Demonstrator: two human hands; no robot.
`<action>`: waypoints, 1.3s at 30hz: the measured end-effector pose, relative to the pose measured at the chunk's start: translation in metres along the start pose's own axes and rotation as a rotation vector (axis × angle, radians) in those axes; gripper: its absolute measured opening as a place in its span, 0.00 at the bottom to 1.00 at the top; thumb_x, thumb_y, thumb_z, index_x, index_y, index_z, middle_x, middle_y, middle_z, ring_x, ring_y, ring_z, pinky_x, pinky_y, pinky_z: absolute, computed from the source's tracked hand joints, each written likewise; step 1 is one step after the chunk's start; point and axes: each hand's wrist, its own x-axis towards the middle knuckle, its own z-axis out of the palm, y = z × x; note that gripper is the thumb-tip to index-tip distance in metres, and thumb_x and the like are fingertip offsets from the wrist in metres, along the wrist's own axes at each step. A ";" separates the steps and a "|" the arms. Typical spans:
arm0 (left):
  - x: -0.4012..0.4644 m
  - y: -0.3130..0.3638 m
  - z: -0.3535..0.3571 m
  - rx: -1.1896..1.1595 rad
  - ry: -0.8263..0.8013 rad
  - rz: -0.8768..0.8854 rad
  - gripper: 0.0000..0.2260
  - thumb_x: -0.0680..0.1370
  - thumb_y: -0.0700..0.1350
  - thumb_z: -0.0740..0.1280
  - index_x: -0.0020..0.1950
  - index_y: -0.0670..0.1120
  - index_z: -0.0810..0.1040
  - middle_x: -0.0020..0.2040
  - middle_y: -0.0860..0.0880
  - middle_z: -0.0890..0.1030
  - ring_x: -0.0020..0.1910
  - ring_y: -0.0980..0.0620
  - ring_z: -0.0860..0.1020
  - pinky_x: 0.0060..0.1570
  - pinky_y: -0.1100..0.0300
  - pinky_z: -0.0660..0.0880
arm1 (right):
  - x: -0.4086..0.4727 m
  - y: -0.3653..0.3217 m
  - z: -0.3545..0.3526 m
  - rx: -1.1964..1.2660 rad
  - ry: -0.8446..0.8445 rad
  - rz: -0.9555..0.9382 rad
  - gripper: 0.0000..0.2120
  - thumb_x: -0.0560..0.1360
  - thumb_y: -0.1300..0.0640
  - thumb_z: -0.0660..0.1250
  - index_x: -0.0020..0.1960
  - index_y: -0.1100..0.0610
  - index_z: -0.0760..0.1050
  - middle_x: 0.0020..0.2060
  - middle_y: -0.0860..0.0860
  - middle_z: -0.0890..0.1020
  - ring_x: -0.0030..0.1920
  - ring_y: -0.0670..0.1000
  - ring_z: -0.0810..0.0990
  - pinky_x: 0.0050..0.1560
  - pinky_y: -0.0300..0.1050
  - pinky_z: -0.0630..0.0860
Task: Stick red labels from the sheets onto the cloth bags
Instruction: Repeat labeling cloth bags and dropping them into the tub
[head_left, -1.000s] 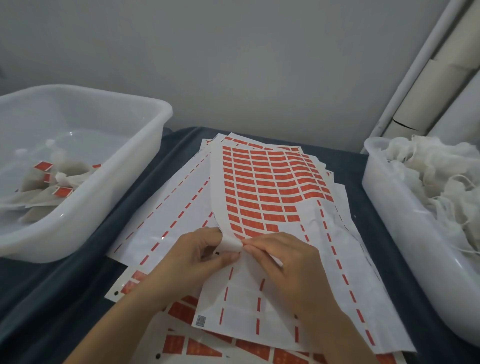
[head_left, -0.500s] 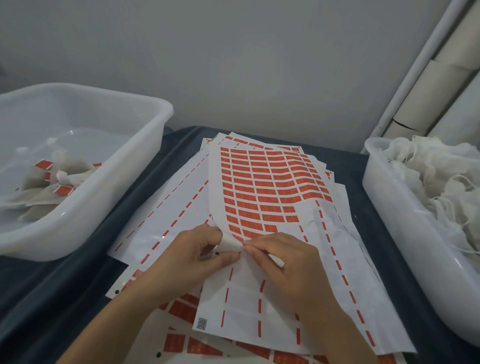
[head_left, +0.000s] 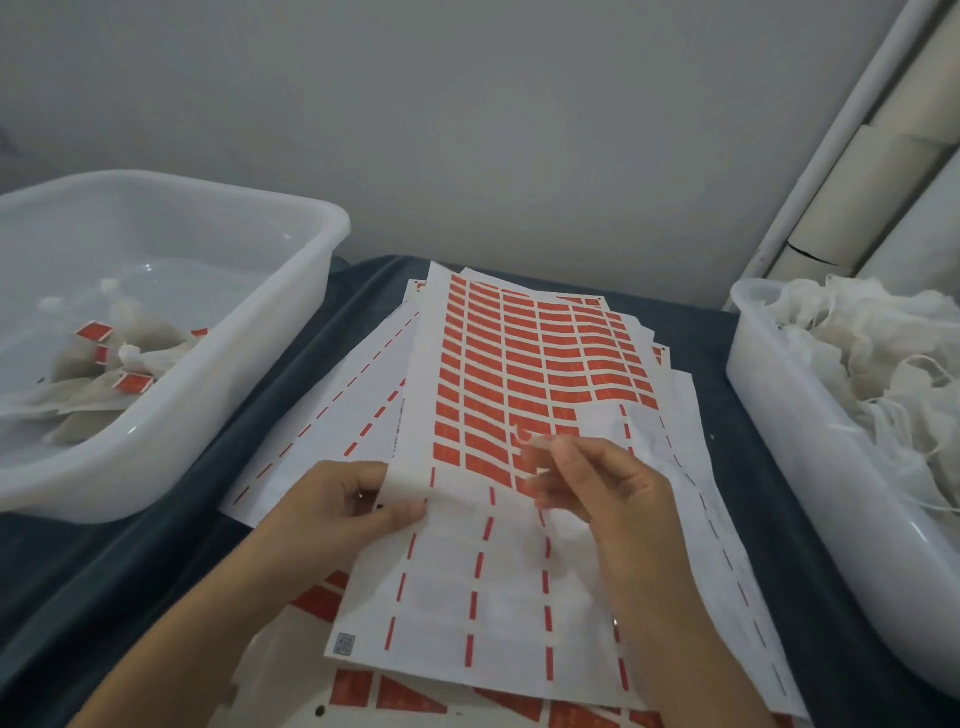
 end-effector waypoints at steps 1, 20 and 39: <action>0.000 0.001 -0.002 0.002 -0.006 -0.026 0.19 0.58 0.58 0.68 0.46 0.53 0.79 0.35 0.65 0.82 0.35 0.57 0.83 0.28 0.70 0.75 | 0.000 -0.001 0.000 0.030 -0.016 0.017 0.09 0.69 0.48 0.65 0.45 0.50 0.80 0.40 0.43 0.85 0.40 0.45 0.84 0.38 0.30 0.77; 0.004 0.063 0.045 -0.027 0.045 0.336 0.17 0.75 0.44 0.66 0.47 0.68 0.71 0.39 0.65 0.82 0.45 0.63 0.79 0.51 0.69 0.69 | 0.003 -0.008 -0.003 0.171 -0.018 0.004 0.34 0.56 0.30 0.70 0.55 0.46 0.73 0.53 0.32 0.79 0.56 0.40 0.79 0.54 0.34 0.76; 0.026 0.026 0.055 -0.065 0.080 0.346 0.05 0.71 0.50 0.69 0.34 0.58 0.79 0.32 0.63 0.81 0.37 0.65 0.79 0.37 0.73 0.72 | 0.003 0.002 -0.003 -0.193 0.177 -0.072 0.21 0.65 0.42 0.69 0.56 0.36 0.67 0.46 0.23 0.76 0.53 0.29 0.74 0.50 0.29 0.72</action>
